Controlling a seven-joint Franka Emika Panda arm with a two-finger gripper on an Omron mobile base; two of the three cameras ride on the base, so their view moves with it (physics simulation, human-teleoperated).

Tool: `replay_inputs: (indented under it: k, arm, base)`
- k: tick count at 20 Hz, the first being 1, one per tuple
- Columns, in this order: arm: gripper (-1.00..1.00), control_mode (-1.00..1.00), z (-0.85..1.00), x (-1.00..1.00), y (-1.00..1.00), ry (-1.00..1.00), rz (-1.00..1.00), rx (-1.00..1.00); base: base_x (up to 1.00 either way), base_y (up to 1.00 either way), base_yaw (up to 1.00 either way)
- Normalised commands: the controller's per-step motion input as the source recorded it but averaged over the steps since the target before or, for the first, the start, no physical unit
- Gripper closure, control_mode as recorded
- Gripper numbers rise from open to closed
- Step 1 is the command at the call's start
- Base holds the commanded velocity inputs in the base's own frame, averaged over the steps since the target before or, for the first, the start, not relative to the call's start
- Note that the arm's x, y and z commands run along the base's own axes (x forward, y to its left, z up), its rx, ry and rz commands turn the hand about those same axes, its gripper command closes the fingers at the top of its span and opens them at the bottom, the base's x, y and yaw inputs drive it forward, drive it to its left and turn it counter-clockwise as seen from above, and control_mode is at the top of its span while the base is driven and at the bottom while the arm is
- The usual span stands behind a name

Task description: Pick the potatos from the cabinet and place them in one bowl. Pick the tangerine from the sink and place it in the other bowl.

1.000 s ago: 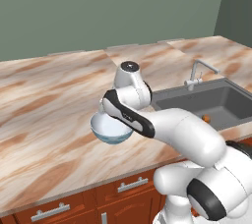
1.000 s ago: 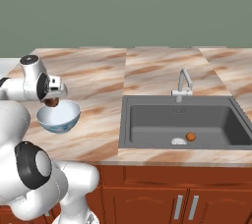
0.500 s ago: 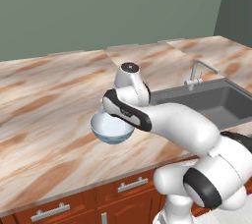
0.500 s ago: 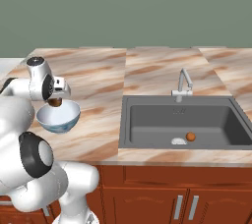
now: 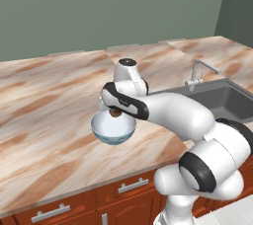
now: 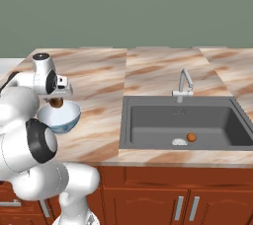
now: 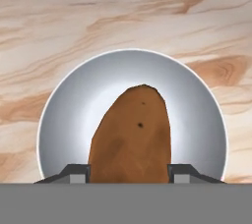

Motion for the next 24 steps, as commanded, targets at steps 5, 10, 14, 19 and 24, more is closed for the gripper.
replay_inputs:
  k: [5,10,14,19,24]
  arm:
    - [1.00,-1.00,-0.40,0.00,0.05,0.00,0.00,0.00]
    - [1.00,-1.00,-0.29,0.00,0.02,0.00,0.00,0.00]
    - [1.00,-1.00,-0.30,0.00,0.00,0.00,0.00,0.00]
    - [1.00,-1.00,-0.32,0.00,0.00,0.00,0.00,0.00]
    - [1.00,-1.00,-0.19,0.02,0.00,0.00,0.00,0.00]
  base:
    - [0.00,0.00,0.00]
    - [0.00,0.00,0.00]
    - [0.00,0.00,0.00]
    - [0.00,0.00,0.00]
    - [0.00,0.00,0.00]
